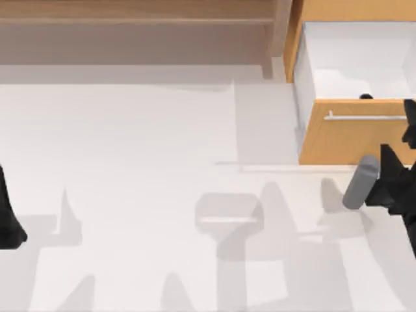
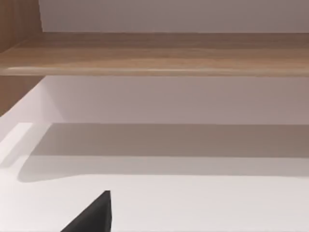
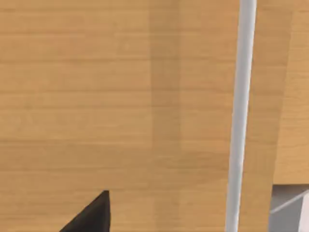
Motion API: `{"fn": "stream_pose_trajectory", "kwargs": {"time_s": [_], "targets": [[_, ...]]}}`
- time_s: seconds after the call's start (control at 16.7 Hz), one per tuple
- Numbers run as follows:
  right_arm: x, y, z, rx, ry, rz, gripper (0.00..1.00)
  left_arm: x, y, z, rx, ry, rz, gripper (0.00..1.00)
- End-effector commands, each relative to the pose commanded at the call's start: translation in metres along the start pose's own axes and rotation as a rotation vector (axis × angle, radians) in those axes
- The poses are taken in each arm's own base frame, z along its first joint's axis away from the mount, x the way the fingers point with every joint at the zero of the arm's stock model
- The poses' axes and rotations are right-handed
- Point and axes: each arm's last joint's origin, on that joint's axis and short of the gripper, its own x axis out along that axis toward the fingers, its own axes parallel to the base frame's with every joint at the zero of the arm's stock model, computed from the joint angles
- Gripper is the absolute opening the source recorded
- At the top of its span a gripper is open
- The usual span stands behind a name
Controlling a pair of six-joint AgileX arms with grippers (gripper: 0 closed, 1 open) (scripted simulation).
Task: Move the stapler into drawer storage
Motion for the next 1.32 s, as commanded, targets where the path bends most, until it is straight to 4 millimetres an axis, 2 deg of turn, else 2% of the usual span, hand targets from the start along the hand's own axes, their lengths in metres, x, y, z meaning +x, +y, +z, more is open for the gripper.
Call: {"fn": "stream_pose_trajectory", "kwargs": {"time_s": [0.42,0.78,1.02,1.32], "targets": [[0.001,0.001,-0.003,-0.015,0.021,0.0,1.0,0.0,0.0,0.0,0.0,0.0,0.0,1.0],[0.024,0.0,-0.005,-0.015,0.024,-0.003,1.0,0.0,0.0,0.0,0.0,0.0,0.0,1.0],[0.024,0.0,-0.005,-0.015,0.024,-0.003,1.0,0.0,0.0,0.0,0.0,0.0,0.0,1.0],[0.024,0.0,-0.005,-0.015,0.024,-0.003,0.62,0.0,0.0,0.0,0.0,0.0,0.0,1.0]]}}
